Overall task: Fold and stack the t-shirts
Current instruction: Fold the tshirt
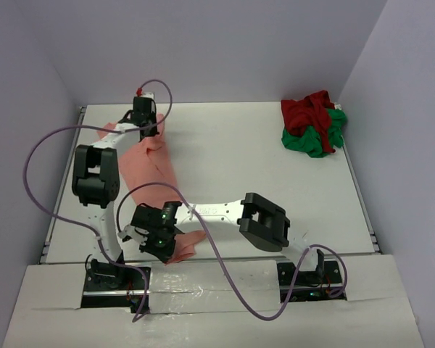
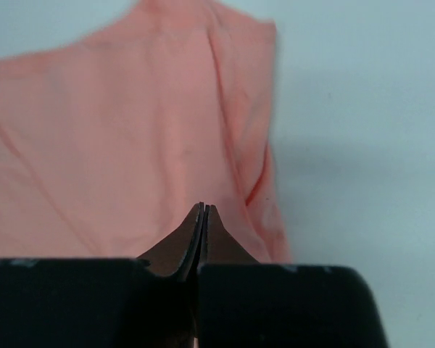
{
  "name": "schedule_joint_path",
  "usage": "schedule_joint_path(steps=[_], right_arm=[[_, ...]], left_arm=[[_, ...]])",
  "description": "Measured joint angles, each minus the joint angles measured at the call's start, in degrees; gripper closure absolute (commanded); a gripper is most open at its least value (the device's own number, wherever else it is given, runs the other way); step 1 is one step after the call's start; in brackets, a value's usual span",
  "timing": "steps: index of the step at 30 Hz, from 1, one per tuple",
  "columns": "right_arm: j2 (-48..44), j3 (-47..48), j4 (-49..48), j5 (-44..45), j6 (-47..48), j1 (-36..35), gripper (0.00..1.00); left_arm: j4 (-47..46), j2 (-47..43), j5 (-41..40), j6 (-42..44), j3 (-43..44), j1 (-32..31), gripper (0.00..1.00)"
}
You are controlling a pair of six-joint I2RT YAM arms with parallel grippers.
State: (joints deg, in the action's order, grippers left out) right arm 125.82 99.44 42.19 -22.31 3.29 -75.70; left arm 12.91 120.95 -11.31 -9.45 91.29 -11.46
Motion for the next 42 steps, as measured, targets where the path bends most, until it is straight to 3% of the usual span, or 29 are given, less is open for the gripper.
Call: schedule_joint_path(steps=[2,4,5,6,9,14,25,32,42], right_arm=[[0.0,-0.1,-0.3,0.7,0.0,0.1,1.00],[-0.3,-0.3,-1.0,1.6,0.0,1.0,0.86],[-0.4,-0.4,-1.1,1.9,0.1,1.6,0.66],[-0.6,-0.5,-1.1,2.3,-0.1,2.2,0.54],[-2.2,-1.6,-2.6,4.1,0.6,4.4,0.41],[-8.5,-5.6,-6.1,6.5,0.2,10.0,0.48],[-26.5,-7.9,-12.2,8.9,-2.3,30.4,0.45],[-32.3,-11.1,-11.7,7.5,-1.7,32.4,0.44],[-39.8,-12.5,-9.4,6.4,-1.5,36.5,0.44]], left_arm=[[-0.4,-3.7,-0.5,-0.8,-0.7,1.2,1.00],[-1.6,-7.7,-0.9,-1.6,-1.2,3.1,1.00],[-3.0,-9.8,-1.4,-2.0,-2.1,4.3,1.00],[-4.0,-11.8,-1.9,-2.4,-2.9,5.3,1.00],[-8.2,-16.3,-3.5,-3.5,-6.4,8.2,1.00],[-10.1,-14.8,-4.3,-5.0,-7.9,9.4,1.00],[-5.3,0.1,0.2,-9.3,-5.0,9.5,1.00],[-2.3,5.5,2.3,-9.9,0.7,9.6,1.00],[6.3,16.4,8.0,-9.8,19.5,9.6,1.00]])
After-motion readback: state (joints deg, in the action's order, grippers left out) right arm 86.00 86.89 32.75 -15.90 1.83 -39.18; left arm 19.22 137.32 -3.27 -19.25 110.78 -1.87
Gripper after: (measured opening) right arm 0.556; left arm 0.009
